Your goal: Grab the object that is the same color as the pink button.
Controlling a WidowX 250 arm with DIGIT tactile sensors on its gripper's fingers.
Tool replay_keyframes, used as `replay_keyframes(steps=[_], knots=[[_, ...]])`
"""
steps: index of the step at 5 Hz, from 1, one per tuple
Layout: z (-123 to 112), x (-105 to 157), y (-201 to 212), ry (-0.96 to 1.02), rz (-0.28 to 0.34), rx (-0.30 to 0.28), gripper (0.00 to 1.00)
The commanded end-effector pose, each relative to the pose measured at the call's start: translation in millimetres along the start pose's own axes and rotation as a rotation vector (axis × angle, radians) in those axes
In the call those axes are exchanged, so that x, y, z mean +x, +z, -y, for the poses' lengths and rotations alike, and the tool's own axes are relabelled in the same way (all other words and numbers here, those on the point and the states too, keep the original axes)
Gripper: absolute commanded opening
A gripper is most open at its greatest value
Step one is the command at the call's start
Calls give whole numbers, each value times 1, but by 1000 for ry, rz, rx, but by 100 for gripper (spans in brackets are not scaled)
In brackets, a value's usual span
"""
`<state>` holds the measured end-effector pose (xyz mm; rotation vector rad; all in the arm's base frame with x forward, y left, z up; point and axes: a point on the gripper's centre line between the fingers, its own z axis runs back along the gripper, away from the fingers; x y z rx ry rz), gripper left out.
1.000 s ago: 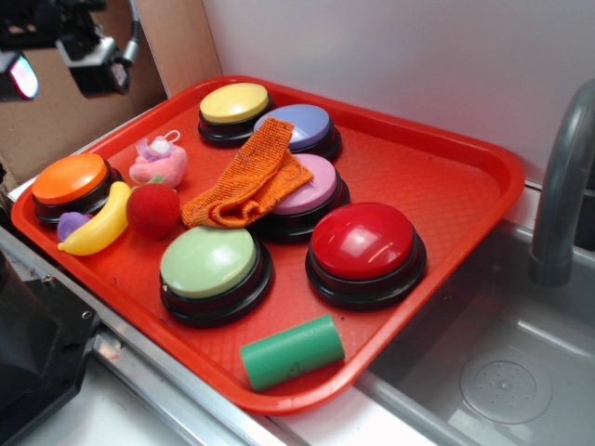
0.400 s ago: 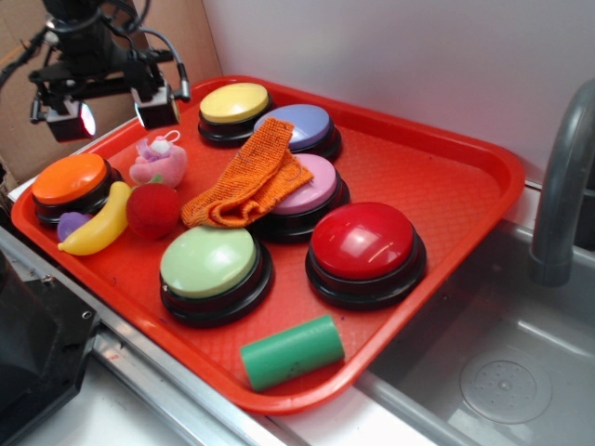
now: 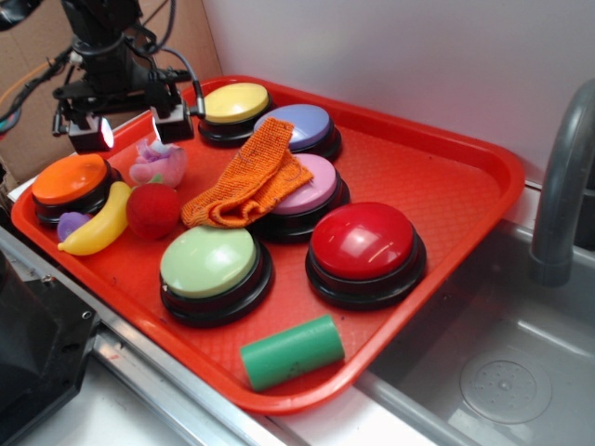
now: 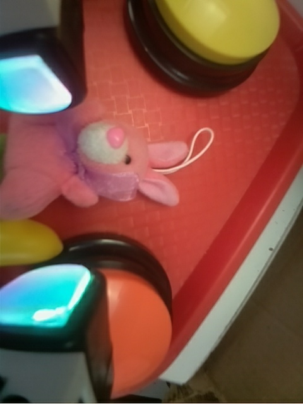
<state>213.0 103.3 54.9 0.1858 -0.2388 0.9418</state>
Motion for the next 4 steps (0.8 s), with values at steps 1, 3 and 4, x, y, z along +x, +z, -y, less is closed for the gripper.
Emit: replay_keyframes(steps=[1,3,4], knots=[[11,10,-9,-61,31,-11,100],[22,10,-22,-102,34,-12,100],[25,9,-26,-118,25,-33,100]])
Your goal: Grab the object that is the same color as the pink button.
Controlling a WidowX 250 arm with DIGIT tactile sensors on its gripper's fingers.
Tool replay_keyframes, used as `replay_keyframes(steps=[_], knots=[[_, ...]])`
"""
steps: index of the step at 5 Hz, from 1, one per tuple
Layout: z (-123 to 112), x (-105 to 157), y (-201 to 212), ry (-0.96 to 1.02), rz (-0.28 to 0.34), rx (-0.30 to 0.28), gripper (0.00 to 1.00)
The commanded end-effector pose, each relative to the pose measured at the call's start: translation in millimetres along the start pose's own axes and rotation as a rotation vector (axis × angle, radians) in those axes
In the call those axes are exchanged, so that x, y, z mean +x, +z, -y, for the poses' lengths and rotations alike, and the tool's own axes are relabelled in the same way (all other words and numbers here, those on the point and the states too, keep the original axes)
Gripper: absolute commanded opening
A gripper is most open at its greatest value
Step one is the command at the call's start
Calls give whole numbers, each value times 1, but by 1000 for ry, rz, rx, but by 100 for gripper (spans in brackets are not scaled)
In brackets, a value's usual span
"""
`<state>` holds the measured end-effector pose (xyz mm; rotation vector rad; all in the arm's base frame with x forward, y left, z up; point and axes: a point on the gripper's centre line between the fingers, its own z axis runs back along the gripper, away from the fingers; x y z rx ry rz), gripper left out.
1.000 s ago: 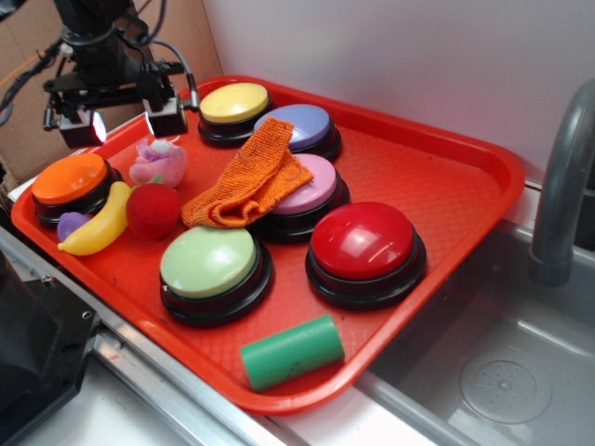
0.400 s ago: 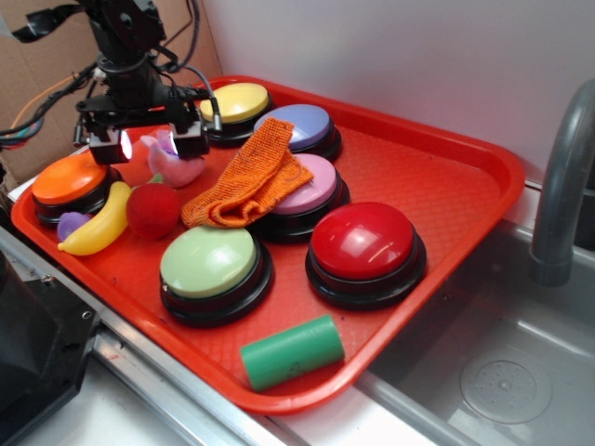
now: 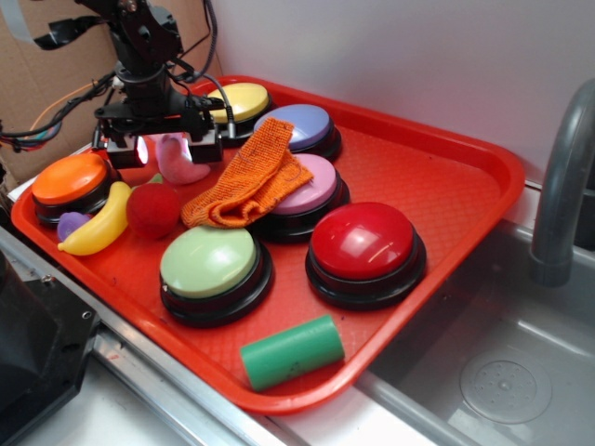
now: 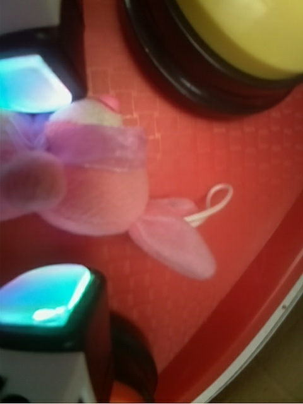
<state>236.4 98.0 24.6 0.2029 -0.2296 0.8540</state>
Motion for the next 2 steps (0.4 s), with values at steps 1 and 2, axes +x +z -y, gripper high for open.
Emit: replay_keyframes(steps=[1,2], knots=[[-1,7,1,-25,20,-92,0],[-6,8,9,-32,32,-104,0]])
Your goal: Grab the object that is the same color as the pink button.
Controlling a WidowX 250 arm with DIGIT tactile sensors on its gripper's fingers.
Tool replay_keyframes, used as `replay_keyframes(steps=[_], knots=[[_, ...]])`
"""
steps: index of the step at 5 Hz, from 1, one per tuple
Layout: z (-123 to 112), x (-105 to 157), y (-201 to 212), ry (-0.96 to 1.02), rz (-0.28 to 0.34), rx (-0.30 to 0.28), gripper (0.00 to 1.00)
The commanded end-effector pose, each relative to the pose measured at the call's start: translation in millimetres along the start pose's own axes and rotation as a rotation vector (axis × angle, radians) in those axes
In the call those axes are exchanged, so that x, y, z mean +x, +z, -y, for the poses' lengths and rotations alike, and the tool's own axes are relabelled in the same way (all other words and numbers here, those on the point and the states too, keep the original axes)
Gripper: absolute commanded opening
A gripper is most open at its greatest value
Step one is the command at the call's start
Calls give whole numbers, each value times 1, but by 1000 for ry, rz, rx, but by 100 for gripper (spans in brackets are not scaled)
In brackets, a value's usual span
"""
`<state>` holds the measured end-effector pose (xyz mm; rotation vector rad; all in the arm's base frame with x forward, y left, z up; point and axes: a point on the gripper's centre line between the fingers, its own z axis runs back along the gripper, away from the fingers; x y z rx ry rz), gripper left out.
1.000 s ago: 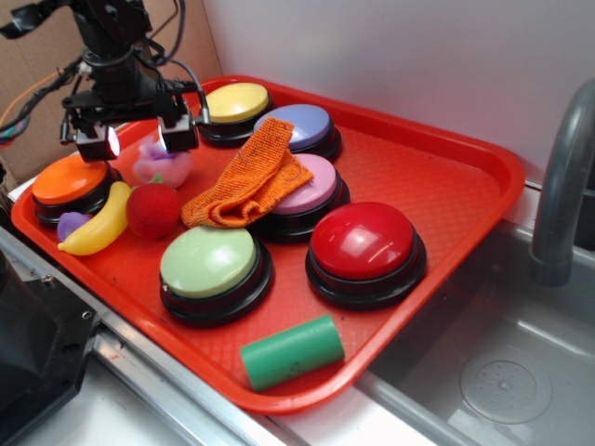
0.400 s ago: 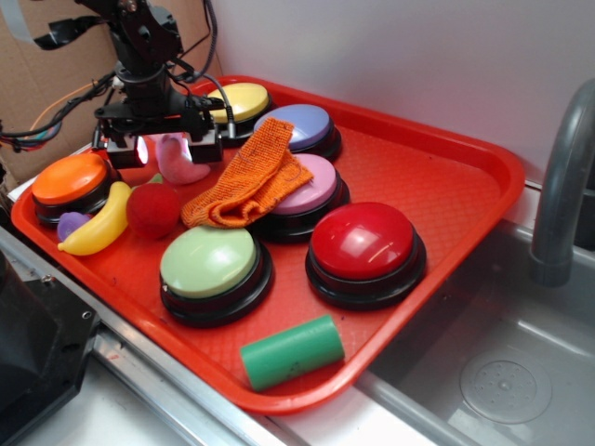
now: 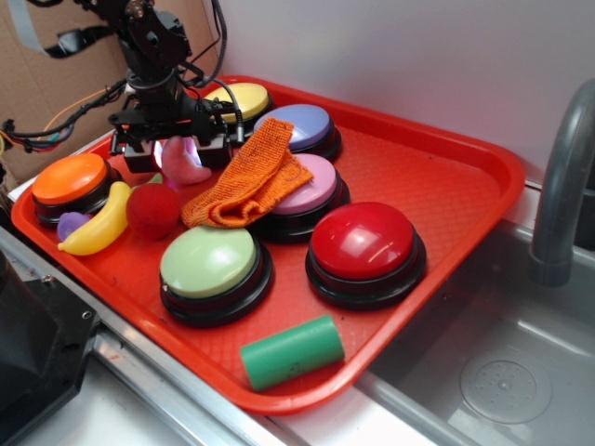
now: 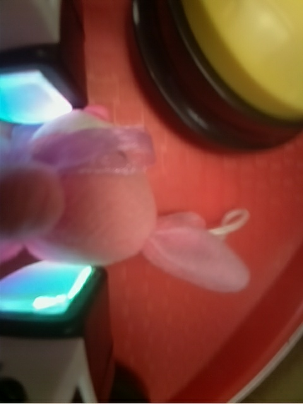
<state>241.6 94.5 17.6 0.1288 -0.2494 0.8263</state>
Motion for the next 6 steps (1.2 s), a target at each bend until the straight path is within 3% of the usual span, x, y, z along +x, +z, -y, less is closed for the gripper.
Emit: replay_keyframes(steps=[1,2,3,5,6], knots=[[-17,13,42,-63,44,-29,0],[-13,19,90,-255,-70,-23,0],[-3,10,142,-391,-122,-72,0],[15,-16,215,-600,-149,-221,0],[20,-25,214,-620,-131,-245,0]])
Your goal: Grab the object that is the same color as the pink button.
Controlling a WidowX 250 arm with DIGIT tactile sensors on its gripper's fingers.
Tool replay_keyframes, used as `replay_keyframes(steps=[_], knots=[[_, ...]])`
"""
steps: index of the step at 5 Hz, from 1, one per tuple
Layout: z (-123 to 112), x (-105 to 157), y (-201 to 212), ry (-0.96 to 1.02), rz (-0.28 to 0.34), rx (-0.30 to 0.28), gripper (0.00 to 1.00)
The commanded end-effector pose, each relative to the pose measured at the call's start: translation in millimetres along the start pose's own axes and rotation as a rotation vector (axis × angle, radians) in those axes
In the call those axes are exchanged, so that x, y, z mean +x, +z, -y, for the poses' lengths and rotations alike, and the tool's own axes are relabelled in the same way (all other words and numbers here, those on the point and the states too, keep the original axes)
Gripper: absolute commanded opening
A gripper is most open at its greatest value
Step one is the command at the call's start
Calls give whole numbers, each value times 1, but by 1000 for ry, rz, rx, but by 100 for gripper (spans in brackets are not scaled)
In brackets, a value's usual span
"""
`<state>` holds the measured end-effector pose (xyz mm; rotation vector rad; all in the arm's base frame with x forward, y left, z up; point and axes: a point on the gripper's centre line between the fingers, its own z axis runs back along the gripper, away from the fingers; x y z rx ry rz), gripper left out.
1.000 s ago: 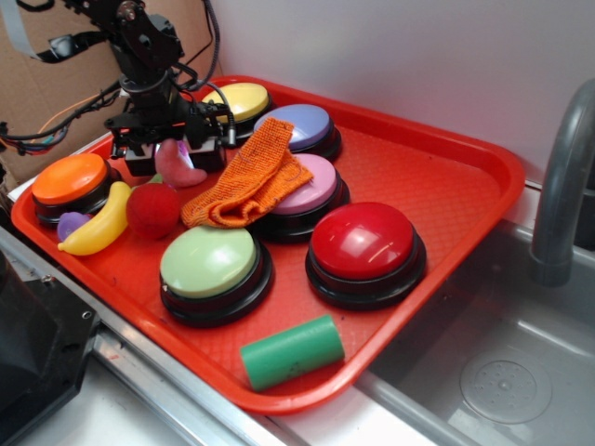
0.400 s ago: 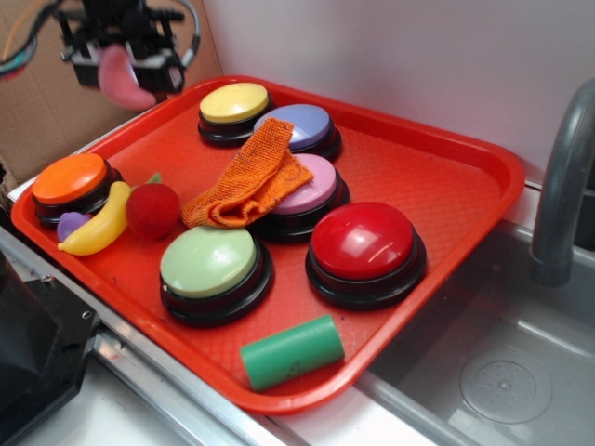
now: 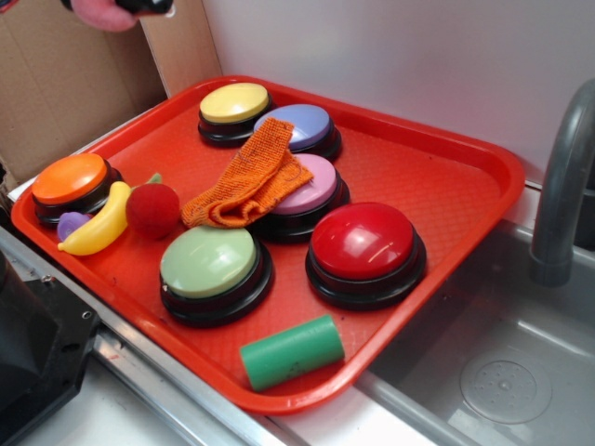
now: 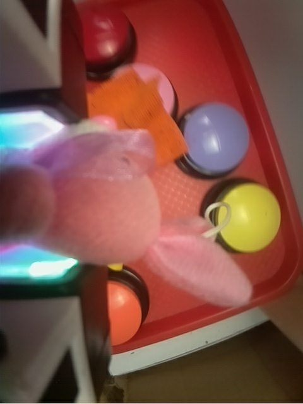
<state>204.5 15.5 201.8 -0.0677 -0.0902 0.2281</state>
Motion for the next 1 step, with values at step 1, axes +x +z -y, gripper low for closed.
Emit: replay_keyframes(steps=[1], knots=[[-14,7,0,37,48,50,0]])
